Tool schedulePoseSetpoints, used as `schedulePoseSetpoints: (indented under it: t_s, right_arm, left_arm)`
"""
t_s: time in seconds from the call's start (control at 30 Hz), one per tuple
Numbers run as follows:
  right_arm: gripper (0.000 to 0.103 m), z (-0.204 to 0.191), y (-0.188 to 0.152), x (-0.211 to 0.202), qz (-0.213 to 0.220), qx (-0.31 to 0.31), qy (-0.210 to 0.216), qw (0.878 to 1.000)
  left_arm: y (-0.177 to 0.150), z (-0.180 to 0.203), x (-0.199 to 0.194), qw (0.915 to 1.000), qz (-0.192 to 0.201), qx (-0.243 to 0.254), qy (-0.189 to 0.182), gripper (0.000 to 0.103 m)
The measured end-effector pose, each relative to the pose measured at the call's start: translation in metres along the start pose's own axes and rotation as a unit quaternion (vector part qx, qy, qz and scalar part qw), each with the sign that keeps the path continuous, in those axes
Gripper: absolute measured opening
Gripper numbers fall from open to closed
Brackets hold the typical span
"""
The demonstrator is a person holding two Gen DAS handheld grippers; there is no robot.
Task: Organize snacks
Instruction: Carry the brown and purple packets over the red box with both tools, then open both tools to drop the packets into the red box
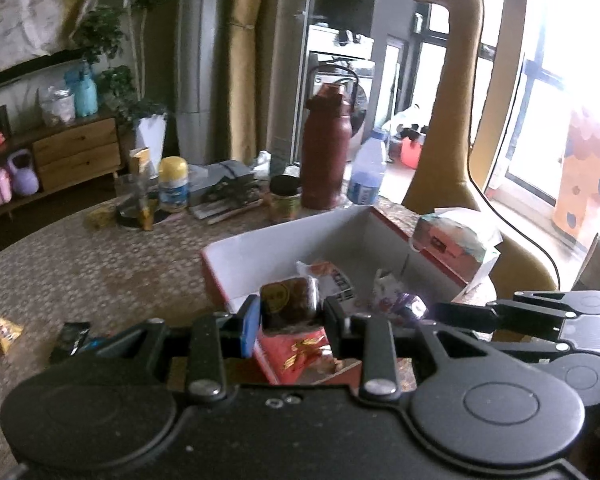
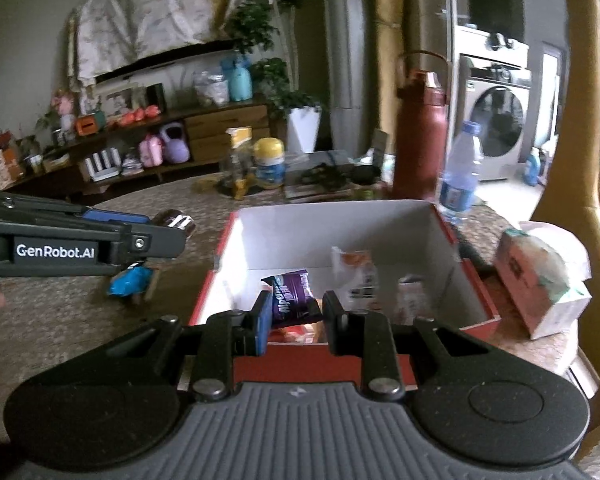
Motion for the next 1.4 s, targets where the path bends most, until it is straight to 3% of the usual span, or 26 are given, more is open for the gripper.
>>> schedulePoseSetpoints:
  t_s: [0.53, 1.07, 1.4]
  right_arm:
    - [0.027, 0.072, -0.012, 0.056, -0.044, 0.024, -0.06, 0.997]
    - [0.026, 0.081, -0.03, 0.124, -0.108, 0.025, -0.05, 0.993]
    - [0.027, 0.075, -0.028, 0.137, -0.114, 0.005, -0.056, 0.992]
  left_arm:
    - [-0.001, 0.016, 0.102, 0.9981, -0.052, 0.021, 0.023, 0.031]
    - [-0.022, 0.019, 0.18, 0.9923, -0.115, 0.037, 0.029, 0.031]
    - [-0.035, 0.021, 0.203, 0.9868, -0.154, 0.044, 0.027, 0.031]
Point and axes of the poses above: each gripper's, at about its wrist camera, not at the fingertips, and x roughly the way its jaws point, z to its right, y to its top, the point moved 1 cm from there along x, roughly the way its jaws point, and after that the axes turned 13 degrees about z, right-handed, at the moved point
